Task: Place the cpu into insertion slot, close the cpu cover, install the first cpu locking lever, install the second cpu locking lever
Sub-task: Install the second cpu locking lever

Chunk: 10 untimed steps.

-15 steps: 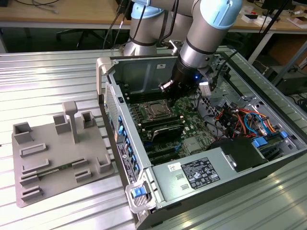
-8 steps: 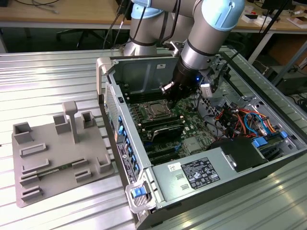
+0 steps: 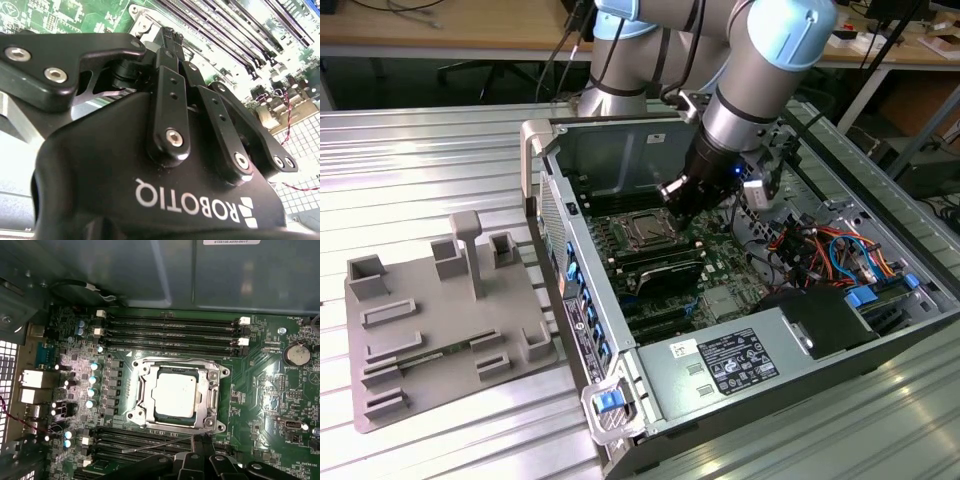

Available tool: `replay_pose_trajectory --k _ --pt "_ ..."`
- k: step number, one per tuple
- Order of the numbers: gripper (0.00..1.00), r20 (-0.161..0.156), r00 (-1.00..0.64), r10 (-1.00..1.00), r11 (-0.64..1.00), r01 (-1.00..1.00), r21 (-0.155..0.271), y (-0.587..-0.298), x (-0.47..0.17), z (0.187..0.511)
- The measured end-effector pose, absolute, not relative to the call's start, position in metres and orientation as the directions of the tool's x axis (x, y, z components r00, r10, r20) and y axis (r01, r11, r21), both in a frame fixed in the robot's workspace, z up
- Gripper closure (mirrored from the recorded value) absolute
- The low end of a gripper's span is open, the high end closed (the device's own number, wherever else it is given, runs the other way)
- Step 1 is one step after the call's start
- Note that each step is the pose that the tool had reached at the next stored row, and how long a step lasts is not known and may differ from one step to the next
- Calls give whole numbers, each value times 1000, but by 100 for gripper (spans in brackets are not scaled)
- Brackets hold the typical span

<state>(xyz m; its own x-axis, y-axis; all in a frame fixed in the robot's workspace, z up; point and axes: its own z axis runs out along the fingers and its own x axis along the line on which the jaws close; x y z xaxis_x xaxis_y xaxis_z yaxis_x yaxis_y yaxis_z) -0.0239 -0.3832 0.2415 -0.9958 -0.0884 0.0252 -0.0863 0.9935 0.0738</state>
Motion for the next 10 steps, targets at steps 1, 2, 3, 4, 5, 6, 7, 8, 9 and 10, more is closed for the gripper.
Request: replay_pose_trajectory --k 1,2,3,4,5,6,7,8,9,10 --pt "89 25 -996 -88 994 -86 74 -383 -24 241" --pt "89 25 -996 -88 994 -86 74 -384 -23 241" --pt "89 25 -996 -88 994 -86 74 -384 -23 241" --pt "89 25 -996 -88 994 -86 74 -385 -23 241" --pt "89 25 -996 -88 994 -86 74 -385 -23 240" --pt "89 25 -996 -88 994 -86 74 -386 -23 240" --pt "89 25 -996 -88 994 -86 74 -386 -23 240" --pt "89 25 -996 -88 994 -86 74 -388 -23 240" --pt "89 25 -996 -88 994 -86 74 -389 -23 240" --pt "89 25 -996 -88 994 -86 74 -390 -23 240"
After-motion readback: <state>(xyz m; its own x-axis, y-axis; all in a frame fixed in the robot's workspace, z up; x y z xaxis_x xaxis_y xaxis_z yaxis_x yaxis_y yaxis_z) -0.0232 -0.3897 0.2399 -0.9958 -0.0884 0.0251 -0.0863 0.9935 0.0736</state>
